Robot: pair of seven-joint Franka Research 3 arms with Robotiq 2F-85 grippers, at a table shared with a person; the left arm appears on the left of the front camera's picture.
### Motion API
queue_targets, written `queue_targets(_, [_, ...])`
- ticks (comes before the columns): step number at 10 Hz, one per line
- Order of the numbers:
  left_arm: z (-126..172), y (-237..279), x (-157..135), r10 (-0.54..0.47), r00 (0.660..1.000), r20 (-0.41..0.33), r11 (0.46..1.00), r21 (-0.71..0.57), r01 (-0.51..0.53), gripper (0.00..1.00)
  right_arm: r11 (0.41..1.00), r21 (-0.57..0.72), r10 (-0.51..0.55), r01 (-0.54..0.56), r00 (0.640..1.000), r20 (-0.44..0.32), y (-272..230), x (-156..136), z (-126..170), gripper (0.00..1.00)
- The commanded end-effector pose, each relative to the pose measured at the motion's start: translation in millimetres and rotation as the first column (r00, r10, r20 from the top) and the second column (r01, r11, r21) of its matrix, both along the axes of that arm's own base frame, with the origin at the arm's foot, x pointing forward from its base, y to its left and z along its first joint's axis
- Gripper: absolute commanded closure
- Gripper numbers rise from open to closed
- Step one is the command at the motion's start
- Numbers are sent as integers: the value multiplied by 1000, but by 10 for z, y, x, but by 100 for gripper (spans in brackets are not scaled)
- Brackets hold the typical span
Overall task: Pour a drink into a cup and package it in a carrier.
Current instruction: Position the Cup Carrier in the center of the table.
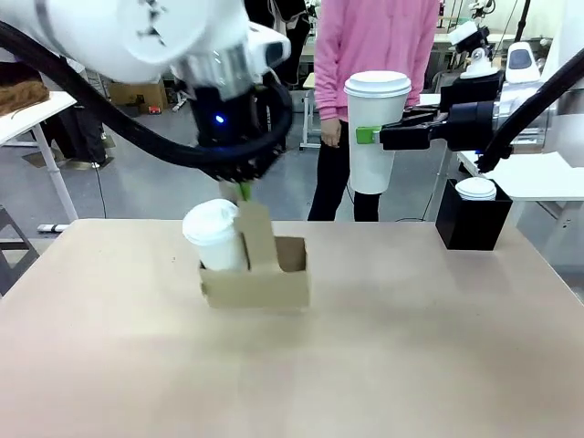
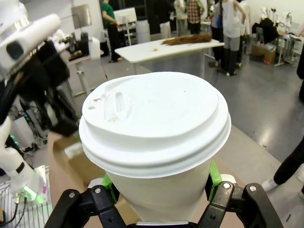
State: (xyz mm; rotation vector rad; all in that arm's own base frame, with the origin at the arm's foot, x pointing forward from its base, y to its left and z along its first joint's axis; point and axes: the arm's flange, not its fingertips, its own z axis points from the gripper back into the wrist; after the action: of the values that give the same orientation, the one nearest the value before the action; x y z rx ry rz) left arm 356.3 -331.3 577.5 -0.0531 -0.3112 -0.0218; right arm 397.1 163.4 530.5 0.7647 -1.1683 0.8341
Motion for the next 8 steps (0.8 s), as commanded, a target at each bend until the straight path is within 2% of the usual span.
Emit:
queue_targets(1, [-222,-241,88,8,1000,-11,1000,23,-8,98,1000,14,-1,1,1000,2,29,21,46,20])
queue_targets(3, [-490,-477,32,-3,999,-42,999,35,5,98,1000,14,-1,1,1000,2,29,21,46,20])
queue_targets(6, [-781,-641,-106,3,1000,-20,999,39,-2,98,1000,14,-1,1,1000,2,29,21,46,20])
queue_targets(8, [-913,-681,-151,4,1000,-31,999,50,-2,98,1000,14,-1,1,1000,2,29,21,46,20])
